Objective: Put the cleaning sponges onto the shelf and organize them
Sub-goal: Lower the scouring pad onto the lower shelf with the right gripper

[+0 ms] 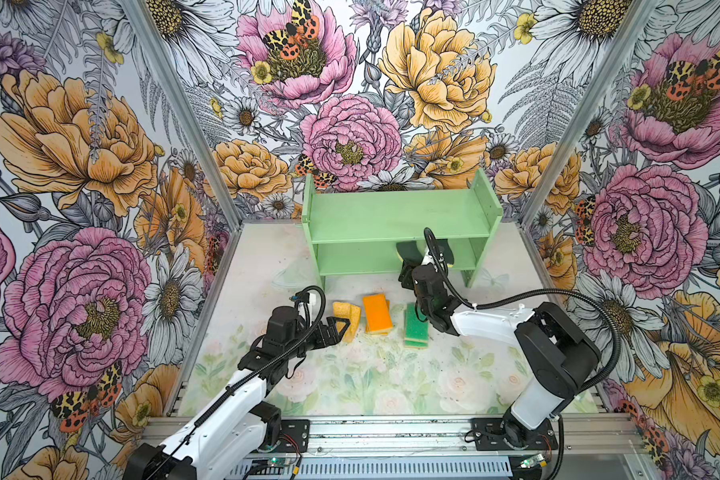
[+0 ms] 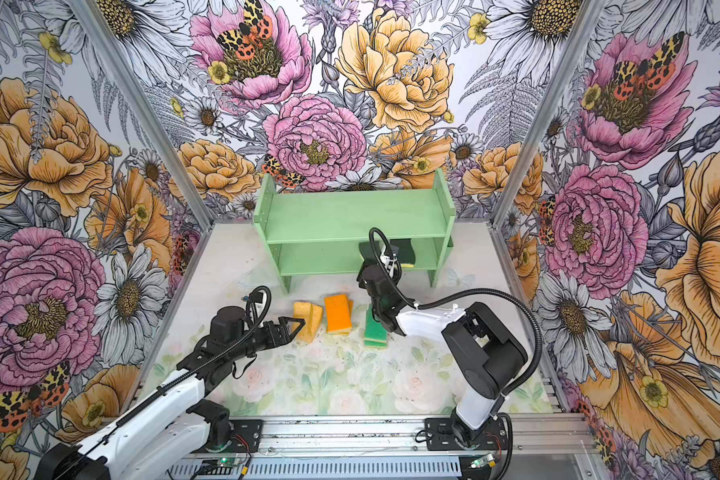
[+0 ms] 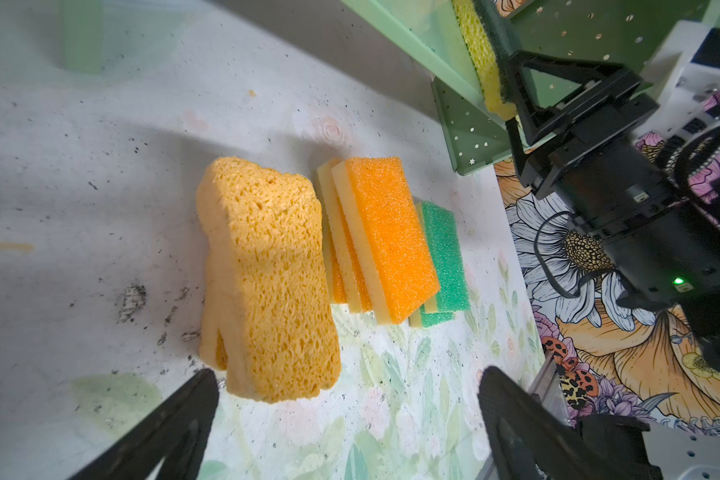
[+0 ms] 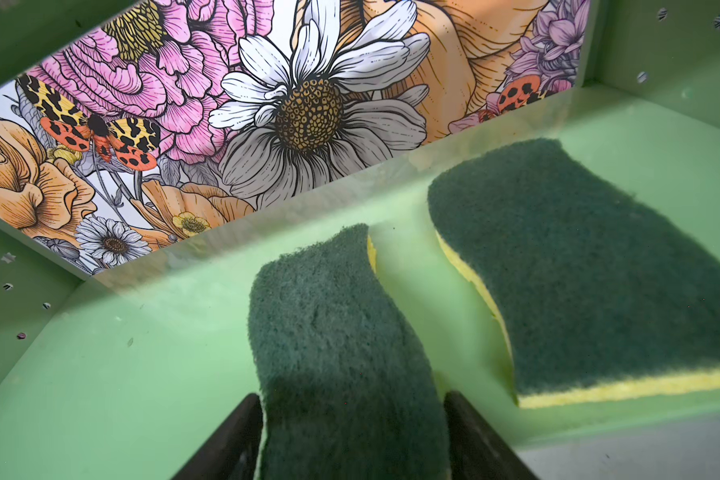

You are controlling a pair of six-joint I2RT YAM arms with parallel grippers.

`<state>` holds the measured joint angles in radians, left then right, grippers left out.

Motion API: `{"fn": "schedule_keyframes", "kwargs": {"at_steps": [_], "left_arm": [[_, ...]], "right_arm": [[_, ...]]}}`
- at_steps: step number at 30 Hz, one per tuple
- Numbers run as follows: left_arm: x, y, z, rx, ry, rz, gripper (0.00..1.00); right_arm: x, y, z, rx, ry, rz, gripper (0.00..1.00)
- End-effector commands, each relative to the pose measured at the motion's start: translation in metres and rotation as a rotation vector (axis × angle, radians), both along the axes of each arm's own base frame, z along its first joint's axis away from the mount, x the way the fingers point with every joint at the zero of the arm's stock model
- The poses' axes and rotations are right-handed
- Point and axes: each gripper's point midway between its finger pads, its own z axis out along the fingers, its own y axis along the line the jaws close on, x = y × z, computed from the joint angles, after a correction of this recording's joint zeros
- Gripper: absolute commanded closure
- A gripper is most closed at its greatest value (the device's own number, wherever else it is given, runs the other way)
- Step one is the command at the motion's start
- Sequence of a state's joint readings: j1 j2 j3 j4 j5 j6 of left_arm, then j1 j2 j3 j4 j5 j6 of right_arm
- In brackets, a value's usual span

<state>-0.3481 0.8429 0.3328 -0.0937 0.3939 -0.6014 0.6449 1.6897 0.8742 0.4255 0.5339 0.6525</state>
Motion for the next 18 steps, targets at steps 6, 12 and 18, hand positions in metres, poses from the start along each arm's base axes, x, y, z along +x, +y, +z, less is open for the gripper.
{"fn": "schedule_keyframes", "kwargs": {"at_steps": [6, 12, 18], "left_arm": [[-0.0022, 0.0015, 0.0006, 0.0, -0.013, -0.014, 0.01], [-0.0021, 0.0014, 0.0, 0.0, -0.013, -0.015, 0.01], [-0.0031, 0.0015, -0.0014, -0.001, -0.01, -0.017, 0.01]], "right_arm": [[0.0031, 0.0008, -0.0066, -0.022, 0.012, -0.014, 0.32], [0.0033, 0.0009, -0.0087, -0.018, 0.015, -0.02, 0.39], [0.0015, -0.0047, -0.0119, -0.002, 0.015, -0.068, 0.42]]}}
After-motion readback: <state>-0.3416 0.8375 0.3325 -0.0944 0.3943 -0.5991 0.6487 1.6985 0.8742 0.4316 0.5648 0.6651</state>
